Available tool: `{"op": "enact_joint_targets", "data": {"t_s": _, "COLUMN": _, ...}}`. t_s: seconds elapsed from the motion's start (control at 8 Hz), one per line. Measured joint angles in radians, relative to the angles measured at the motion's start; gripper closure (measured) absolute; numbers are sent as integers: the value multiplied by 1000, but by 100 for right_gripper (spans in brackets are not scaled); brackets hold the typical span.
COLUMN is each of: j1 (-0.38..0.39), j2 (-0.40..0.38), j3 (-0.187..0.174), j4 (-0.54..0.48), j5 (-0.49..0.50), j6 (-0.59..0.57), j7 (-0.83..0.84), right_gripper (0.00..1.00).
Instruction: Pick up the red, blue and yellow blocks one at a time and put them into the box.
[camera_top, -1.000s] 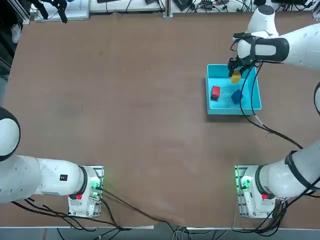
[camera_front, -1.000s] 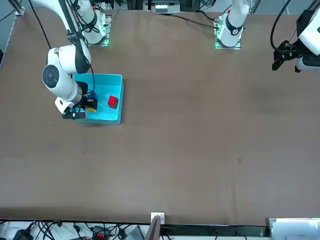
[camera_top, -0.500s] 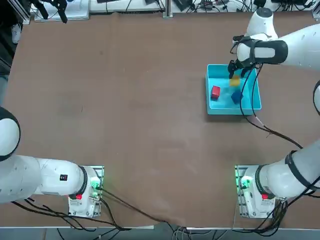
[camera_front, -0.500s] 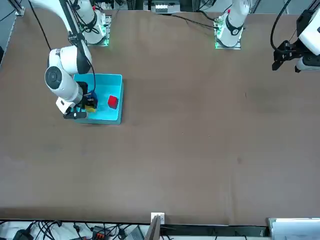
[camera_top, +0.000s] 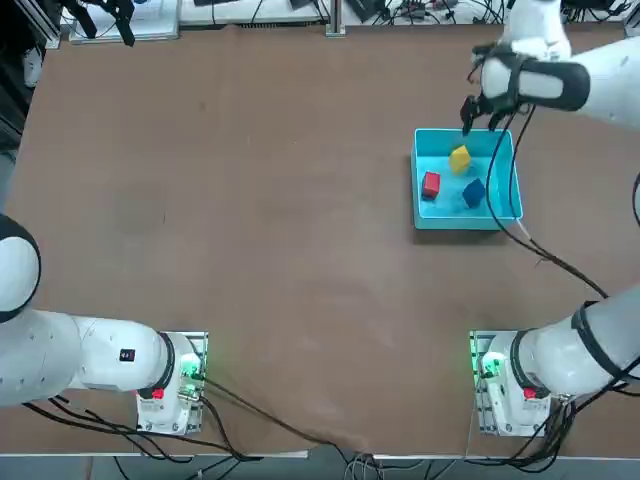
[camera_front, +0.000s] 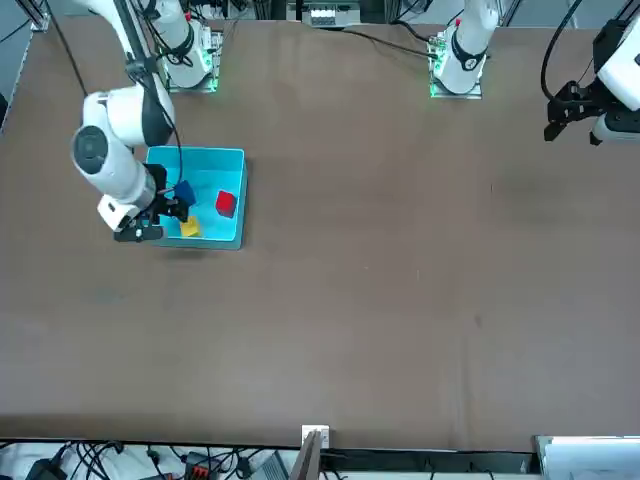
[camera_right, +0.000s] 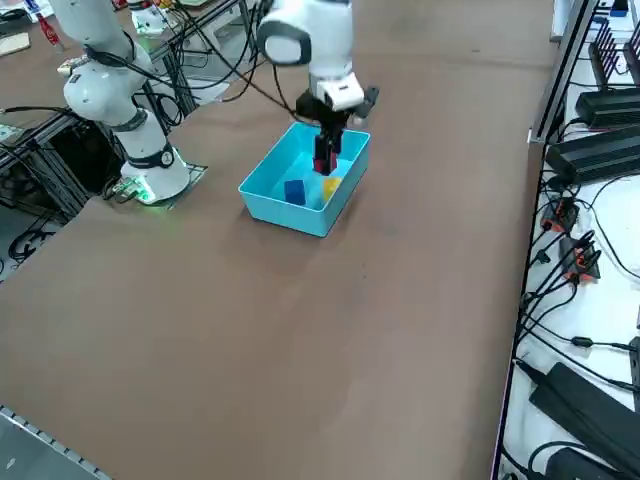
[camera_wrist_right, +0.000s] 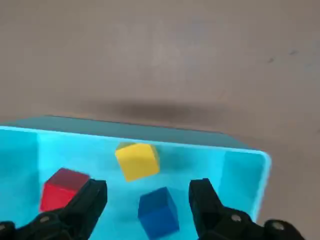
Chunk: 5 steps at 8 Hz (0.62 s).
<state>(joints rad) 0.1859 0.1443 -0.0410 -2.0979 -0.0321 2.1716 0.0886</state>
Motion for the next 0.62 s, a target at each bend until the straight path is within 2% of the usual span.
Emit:
{"op": "enact_joint_targets", "data": {"t_s": 0.38, "j1": -6, "j2": -55, "j3": -4, "j4": 302, "j5": 0, "j6": -336, "j7": -4, "right_gripper": 0}}
{"op": "enact_joint_targets", "data": {"t_s": 0.62, "j1": -19, "j2": -64, "j3": -10, "j4": 464, "j5": 0, "j6": -520, "j7": -13, "right_gripper": 0}}
